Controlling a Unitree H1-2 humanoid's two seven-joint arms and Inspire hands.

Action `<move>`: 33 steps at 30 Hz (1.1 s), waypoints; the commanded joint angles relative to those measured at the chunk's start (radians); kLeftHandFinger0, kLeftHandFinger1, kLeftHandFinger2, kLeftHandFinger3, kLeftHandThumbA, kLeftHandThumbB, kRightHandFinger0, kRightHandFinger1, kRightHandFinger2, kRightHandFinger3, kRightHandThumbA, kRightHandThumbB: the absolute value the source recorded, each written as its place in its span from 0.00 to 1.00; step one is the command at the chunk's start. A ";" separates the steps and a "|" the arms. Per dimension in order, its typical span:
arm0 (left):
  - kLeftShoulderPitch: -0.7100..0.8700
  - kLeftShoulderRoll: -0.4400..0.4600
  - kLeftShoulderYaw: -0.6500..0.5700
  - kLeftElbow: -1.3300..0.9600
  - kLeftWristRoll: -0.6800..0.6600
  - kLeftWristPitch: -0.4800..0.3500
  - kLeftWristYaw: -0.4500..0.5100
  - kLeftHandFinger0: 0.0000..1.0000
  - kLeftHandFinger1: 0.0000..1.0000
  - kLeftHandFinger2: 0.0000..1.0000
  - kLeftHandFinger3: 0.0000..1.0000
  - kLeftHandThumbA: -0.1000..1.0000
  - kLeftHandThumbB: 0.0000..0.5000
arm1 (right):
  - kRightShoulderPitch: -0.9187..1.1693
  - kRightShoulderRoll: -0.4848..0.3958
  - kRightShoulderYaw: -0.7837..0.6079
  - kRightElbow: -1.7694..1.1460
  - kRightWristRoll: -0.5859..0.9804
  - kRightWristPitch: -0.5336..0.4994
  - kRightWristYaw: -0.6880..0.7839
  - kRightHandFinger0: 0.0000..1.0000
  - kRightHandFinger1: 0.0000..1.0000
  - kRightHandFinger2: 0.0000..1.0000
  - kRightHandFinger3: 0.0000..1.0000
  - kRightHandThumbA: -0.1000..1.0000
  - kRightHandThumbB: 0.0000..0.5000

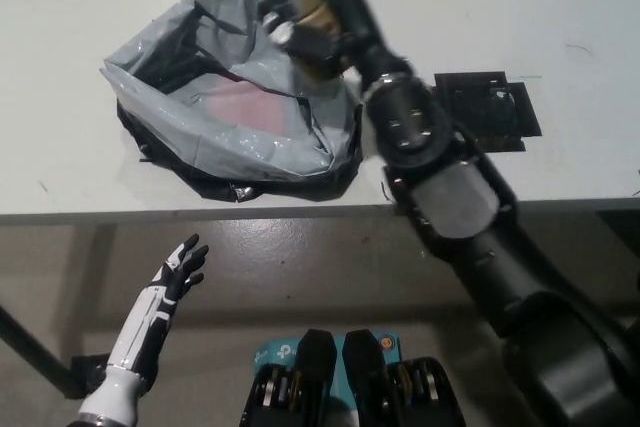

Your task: Use the right hand to pick up a bottle of protein shake and place it into a plastic bag on the left side

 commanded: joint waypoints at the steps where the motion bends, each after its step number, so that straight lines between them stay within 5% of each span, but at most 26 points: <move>1: -0.014 0.017 -0.004 -0.065 0.018 0.000 -0.013 1.00 1.00 1.00 1.00 1.00 0.43 | -0.248 0.087 0.228 0.261 -0.315 -0.112 -0.133 0.00 0.36 0.84 0.87 0.00 0.26; 6: -0.019 0.024 -0.011 -0.065 0.027 -0.009 -0.017 1.00 1.00 1.00 1.00 1.00 0.44 | -0.298 0.124 0.288 0.392 -0.306 -0.114 -0.157 0.01 0.45 0.91 0.93 0.00 0.26; 11: -0.021 0.030 -0.021 -0.070 0.040 -0.001 -0.021 1.00 1.00 1.00 1.00 1.00 0.44 | -0.320 0.154 0.305 0.462 -0.296 -0.140 -0.179 0.03 0.45 0.84 0.83 0.00 0.31; 12: -0.021 0.030 -0.024 -0.076 0.042 0.006 -0.022 1.00 1.00 1.00 1.00 1.00 0.44 | -0.320 0.159 0.303 0.473 -0.297 -0.149 -0.193 0.10 0.50 0.90 0.94 0.01 0.40; 14: -0.023 0.030 -0.027 -0.080 0.042 0.015 -0.023 1.00 1.00 1.00 1.00 1.00 0.45 | -0.319 0.163 0.290 0.483 -0.284 -0.154 -0.164 0.54 0.84 1.00 1.00 0.34 0.50; 15: -0.023 0.030 -0.027 -0.080 0.042 0.015 -0.023 1.00 1.00 1.00 1.00 1.00 0.45 | -0.320 0.163 0.285 0.485 -0.280 -0.157 -0.143 0.60 0.87 1.00 1.00 0.38 0.54; 16: -0.023 0.032 -0.028 -0.081 0.041 0.015 -0.024 1.00 1.00 1.00 1.00 1.00 0.47 | -0.324 0.162 0.279 0.487 -0.270 -0.154 -0.080 1.00 1.00 1.00 1.00 0.59 0.67; 18: -0.027 0.035 -0.028 -0.087 0.048 0.026 -0.023 1.00 1.00 1.00 1.00 1.00 0.49 | -0.333 0.158 0.282 0.490 -0.273 -0.143 -0.022 1.00 1.00 1.00 1.00 0.68 0.74; 23: -0.041 0.034 -0.023 -0.082 0.038 0.020 -0.023 1.00 1.00 1.00 1.00 1.00 0.47 | -0.349 0.146 0.289 0.494 -0.298 -0.129 0.002 1.00 1.00 1.00 1.00 0.88 0.75; 33: -0.022 0.032 -0.018 -0.078 0.044 0.011 -0.016 1.00 1.00 1.00 1.00 1.00 0.40 | -0.353 0.103 0.242 0.435 -0.290 -0.152 0.014 1.00 1.00 1.00 1.00 0.92 0.82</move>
